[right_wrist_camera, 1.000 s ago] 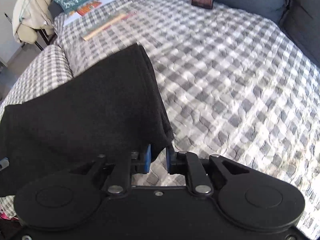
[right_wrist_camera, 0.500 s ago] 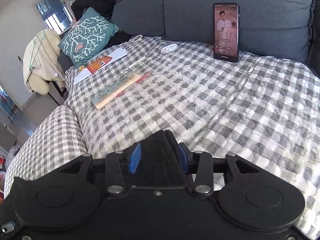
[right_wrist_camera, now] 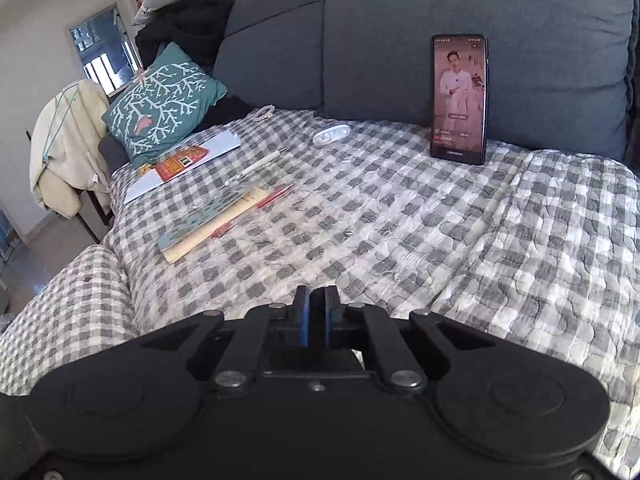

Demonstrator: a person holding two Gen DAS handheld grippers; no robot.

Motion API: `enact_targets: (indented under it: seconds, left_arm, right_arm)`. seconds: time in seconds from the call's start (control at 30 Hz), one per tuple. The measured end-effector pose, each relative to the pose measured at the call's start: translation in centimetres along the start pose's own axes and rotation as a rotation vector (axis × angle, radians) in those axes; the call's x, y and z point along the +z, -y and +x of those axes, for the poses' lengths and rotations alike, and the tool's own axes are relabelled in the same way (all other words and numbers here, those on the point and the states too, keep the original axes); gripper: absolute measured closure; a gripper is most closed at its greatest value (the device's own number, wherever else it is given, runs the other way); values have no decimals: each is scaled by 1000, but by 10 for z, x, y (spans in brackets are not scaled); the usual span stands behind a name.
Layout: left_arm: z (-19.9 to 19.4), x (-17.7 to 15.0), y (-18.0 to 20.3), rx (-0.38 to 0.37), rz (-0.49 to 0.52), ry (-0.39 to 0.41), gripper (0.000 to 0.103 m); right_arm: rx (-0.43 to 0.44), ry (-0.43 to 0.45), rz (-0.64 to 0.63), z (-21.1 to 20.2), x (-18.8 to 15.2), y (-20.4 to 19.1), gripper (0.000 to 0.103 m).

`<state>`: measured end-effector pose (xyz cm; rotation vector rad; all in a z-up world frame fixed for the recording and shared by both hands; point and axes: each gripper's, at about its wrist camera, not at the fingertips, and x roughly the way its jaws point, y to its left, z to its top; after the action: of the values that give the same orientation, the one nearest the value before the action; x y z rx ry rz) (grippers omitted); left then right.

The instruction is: Fold clothes

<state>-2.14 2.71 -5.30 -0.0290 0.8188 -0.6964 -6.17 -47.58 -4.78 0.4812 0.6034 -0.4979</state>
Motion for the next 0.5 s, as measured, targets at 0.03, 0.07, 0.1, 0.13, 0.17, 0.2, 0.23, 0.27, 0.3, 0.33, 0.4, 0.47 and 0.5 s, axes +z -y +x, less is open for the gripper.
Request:
enact_targets:
  seconds: [0.03, 0.07, 0.1, 0.13, 0.17, 0.2, 0.23, 0.27, 0.3, 0.33, 0.4, 0.47, 0.5]
  left_arm:
    - [6, -2, 2, 5, 17, 0, 36]
    - [6, -3, 4, 8, 31, 1, 36]
    - [5, -3, 5, 10, 42, 2, 36]
    - [3, -3, 6, 9, 45, 3, 36]
    - [0, 0, 5, -5, 34, 17, 36]
    - [-3, 2, 4, -19, 22, 30, 35]
    - [-6, 5, 3, -33, 10, 44, 35]
    - [-9, 7, 3, -48, -2, 60, 35]
    - [-12, 11, 2, -74, -19, 102, 35]
    - [-13, 15, 2, -92, -34, 137, 35]
    - [-11, 22, 3, -114, -57, 188, 35]
    - [-3, 27, 5, -89, -48, 222, 35]
    - [2, 28, 7, -61, -39, 230, 35]
  right_arm:
    - [-17, -15, -21, 7, -4, -2, 94]
    - [-33, -9, -55, 12, -8, -7, 92]
    - [-49, -4, -89, 16, -12, -12, 91]
    - [-64, 7, -116, 17, -14, -15, 85]
    - [-78, 11, -120, 15, -14, -17, 79]
    - [-82, 18, -107, 10, -12, -17, 73]
    - [-86, 25, -95, 5, -10, -18, 68]
    - [-93, 38, -93, -3, -8, -20, 68]
    - [-100, 62, -105, -12, -8, -26, 67]
    - [-106, 86, -117, -21, -7, -33, 65]
    - [-80, 122, -137, -39, -12, -52, 58]
    - [-6, 116, -178, -52, -26, -83, 54]
    - [39, 105, -208, -56, -34, -98, 54]
